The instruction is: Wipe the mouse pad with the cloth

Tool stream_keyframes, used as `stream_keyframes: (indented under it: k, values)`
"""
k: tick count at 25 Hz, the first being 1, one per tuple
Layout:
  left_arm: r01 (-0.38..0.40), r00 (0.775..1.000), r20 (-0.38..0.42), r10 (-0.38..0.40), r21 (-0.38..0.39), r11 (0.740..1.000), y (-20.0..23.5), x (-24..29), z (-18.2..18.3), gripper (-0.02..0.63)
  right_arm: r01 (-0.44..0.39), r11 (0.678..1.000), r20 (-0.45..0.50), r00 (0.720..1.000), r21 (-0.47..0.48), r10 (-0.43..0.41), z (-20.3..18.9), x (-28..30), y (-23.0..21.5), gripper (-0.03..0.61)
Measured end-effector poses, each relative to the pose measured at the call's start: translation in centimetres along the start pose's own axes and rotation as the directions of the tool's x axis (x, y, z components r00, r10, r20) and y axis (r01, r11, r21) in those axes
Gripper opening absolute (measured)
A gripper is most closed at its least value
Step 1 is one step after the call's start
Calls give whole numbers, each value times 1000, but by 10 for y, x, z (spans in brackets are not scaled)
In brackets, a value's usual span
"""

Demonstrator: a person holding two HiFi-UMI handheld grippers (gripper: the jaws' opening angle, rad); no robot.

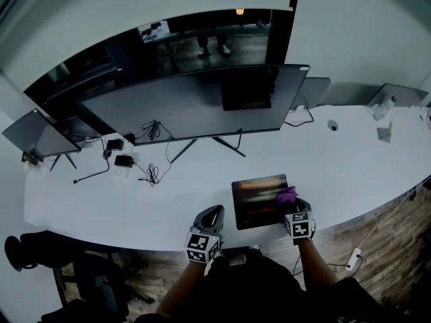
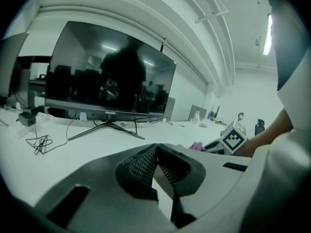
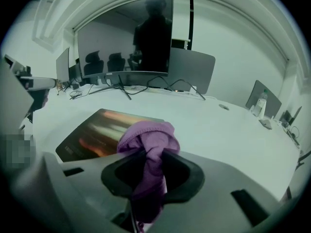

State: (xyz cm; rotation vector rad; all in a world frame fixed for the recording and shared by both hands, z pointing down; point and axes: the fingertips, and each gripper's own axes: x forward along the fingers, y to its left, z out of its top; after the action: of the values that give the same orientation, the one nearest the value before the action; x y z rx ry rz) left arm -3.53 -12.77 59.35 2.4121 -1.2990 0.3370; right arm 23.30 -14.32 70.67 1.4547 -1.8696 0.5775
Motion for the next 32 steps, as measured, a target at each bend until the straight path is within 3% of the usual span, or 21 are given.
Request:
stream_keyframes:
  k: [8, 13, 18, 23, 26, 29, 32]
  values:
    - [8, 996, 86, -5, -30, 1000, -1, 3, 34, 21, -18, 1000, 153, 988, 21, 14, 63, -32, 1, 106]
    - [7, 989, 151, -7, 0, 1000, -2, 0, 67, 21, -47, 998, 292, 956, 41, 33, 125, -63, 6, 106]
    - [-4, 981, 195, -18, 112, 994, -9, 3, 98, 21, -60, 998, 451, 892, 36, 37, 182, -100, 7, 106]
    - [-37, 966, 260, -13, 186, 982, -13, -4, 126, 21, -109, 994, 634, 770, 13, 77, 226, -141, 20, 106]
    - [-41, 955, 296, -23, 208, 977, -19, -9, 143, 21, -108, 994, 690, 717, -33, 100, 238, -156, 26, 105]
    - [-48, 947, 320, -30, 232, 972, -23, -14, 156, 21, -90, 994, 704, 703, -61, 107, 240, -158, 33, 103]
    - [-42, 946, 321, -35, 232, 972, -26, -15, 160, 21, -85, 995, 687, 720, -44, 92, 234, -156, 35, 101]
